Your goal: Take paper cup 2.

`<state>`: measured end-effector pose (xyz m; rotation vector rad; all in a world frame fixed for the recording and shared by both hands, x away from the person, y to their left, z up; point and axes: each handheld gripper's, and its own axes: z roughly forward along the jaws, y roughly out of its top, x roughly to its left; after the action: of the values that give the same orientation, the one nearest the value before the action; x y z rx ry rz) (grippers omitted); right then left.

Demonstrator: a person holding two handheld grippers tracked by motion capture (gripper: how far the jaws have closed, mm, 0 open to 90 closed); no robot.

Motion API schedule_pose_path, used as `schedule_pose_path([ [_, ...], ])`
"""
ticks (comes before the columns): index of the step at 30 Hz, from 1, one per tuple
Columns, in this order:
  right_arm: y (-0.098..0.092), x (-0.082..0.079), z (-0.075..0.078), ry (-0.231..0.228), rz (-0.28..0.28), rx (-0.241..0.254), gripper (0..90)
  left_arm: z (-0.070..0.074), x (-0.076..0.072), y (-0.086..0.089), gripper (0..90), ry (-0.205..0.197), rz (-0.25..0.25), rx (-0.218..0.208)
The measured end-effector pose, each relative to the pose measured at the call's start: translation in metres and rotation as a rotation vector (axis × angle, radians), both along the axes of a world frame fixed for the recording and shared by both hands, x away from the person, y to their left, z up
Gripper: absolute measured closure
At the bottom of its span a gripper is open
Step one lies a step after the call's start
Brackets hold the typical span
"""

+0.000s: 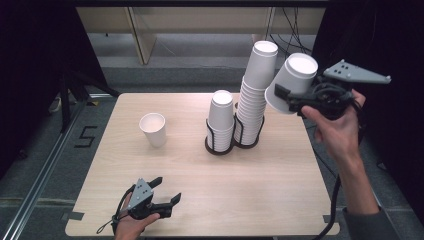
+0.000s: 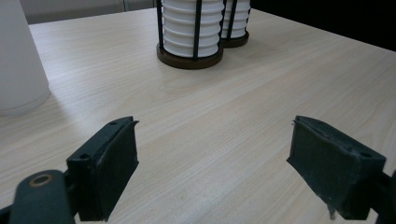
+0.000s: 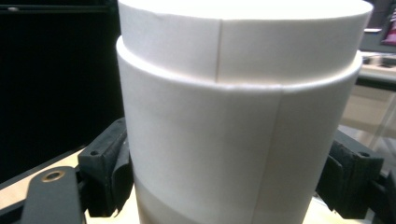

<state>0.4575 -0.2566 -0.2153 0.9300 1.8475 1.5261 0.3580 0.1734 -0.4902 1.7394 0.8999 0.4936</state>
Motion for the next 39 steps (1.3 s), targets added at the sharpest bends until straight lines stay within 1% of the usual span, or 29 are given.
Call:
schedule_pose_path([
  [2,0.003,-0.004,-0.012,0.013,0.027,0.003,18.5,0.0,-0.001,0.0,14.6,0.002,0.004,0.012],
  [3,0.005,-0.006,-0.018,0.01,0.035,0.005,18.5,0.0,-0.001,0.0,14.6,0.001,0.002,0.01],
  [4,0.008,-0.008,-0.023,0.025,0.049,0.011,18.5,0.001,-0.001,-0.001,14.6,0.0,0.001,0.009],
  [6,0.012,-0.011,-0.035,0.023,0.059,-0.008,18.5,0.001,-0.001,-0.001,14.6,-0.003,0.0,0.012],
  [8,0.017,-0.013,-0.048,0.041,0.082,-0.005,18.5,0.0,-0.001,-0.001,14.6,-0.003,-0.004,0.015],
  [9,0.019,-0.013,-0.052,0.035,0.091,-0.007,18.5,0.0,0.0,-0.001,14.6,-0.006,-0.004,0.009],
  [11,0.027,-0.016,-0.068,0.06,0.11,-0.014,18.5,-0.001,0.001,-0.001,14.6,-0.01,-0.005,0.002],
  [12,0.029,-0.016,-0.073,0.054,0.113,-0.021,18.5,-0.001,0.001,-0.001,14.6,-0.012,-0.009,-0.002],
  [13,0.033,-0.016,-0.08,0.061,0.126,-0.012,18.5,-0.001,0.001,-0.001,14.6,-0.013,-0.012,0.002],
  [14,0.036,-0.016,-0.086,0.068,0.139,-0.018,18.5,-0.001,0.001,-0.001,14.6,-0.015,-0.012,0.001],
  [15,0.038,-0.016,-0.091,0.061,0.146,-0.019,18.5,-0.001,0.001,-0.001,14.6,-0.017,-0.01,0.007],
  [19,0.05,-0.016,-0.112,0.083,0.193,0.01,18.5,-0.001,0.002,-0.001,14.6,-0.02,-0.016,0.005],
  [20,0.053,-0.015,-0.117,0.089,0.201,0.007,18.4,-0.001,0.001,-0.001,14.6,-0.022,-0.01,0.008],
  [21,0.055,-0.015,-0.12,0.111,0.212,0.005,18.5,0.0,0.002,0.0,14.6,-0.021,-0.009,0.013],
  [22,0.056,-0.015,-0.122,0.108,0.206,0.001,18.5,-0.001,0.002,0.0,14.6,-0.024,-0.011,0.01],
  [24,0.06,-0.013,-0.128,0.101,0.227,-0.001,18.5,0.0,0.002,0.0,14.6,-0.03,-0.012,0.007],
  [26,0.064,-0.014,-0.134,0.113,0.237,0.003,18.4,0.0,0.002,0.0,14.6,-0.032,-0.014,0.004],
  [27,0.065,-0.014,-0.137,0.121,0.233,-0.009,18.4,0.0,0.002,0.0,14.6,-0.032,-0.014,0.005],
  [28,0.068,-0.014,-0.141,0.129,0.247,-0.003,18.5,0.0,0.002,0.001,14.6,-0.034,-0.014,0.007],
  [29,0.069,-0.014,-0.144,0.136,0.244,-0.012,18.4,0.0,0.002,0.001,14.6,-0.036,-0.013,0.009],
  [30,0.071,-0.013,-0.147,0.12,0.247,-0.02,18.4,0.0,0.002,0.001,14.6,-0.036,-0.01,0.011],
  [31,0.073,-0.014,-0.15,0.14,0.258,-0.014,18.4,0.001,0.001,0.001,14.6,-0.035,-0.008,0.015],
  [33,0.075,-0.013,-0.156,0.137,0.263,-0.017,18.4,0.001,0.001,0.001,14.6,-0.036,-0.007,0.02],
  [34,0.077,-0.014,-0.158,0.152,0.258,-0.018,18.4,0.001,0.001,0.001,14.6,-0.037,-0.007,0.023],
  [35,0.077,-0.014,-0.16,0.155,0.271,-0.027,18.4,0.001,0.001,0.001,14.6,-0.039,-0.009,0.025],
  [36,0.077,-0.014,-0.161,0.15,0.271,-0.032,18.4,0.001,0.001,0.001,14.6,-0.04,-0.009,0.023],
  [37,0.078,-0.016,-0.163,0.164,0.268,-0.024,18.4,0.001,0.001,0.0,14.6,-0.044,-0.011,0.018],
  [38,0.079,-0.016,-0.165,0.167,0.282,-0.013,18.4,0.0,0.002,0.0,14.6,-0.047,-0.017,0.012],
  [39,0.078,-0.016,-0.166,0.158,0.286,-0.026,18.4,0.001,0.001,0.0,14.6,-0.048,-0.018,0.017],
])
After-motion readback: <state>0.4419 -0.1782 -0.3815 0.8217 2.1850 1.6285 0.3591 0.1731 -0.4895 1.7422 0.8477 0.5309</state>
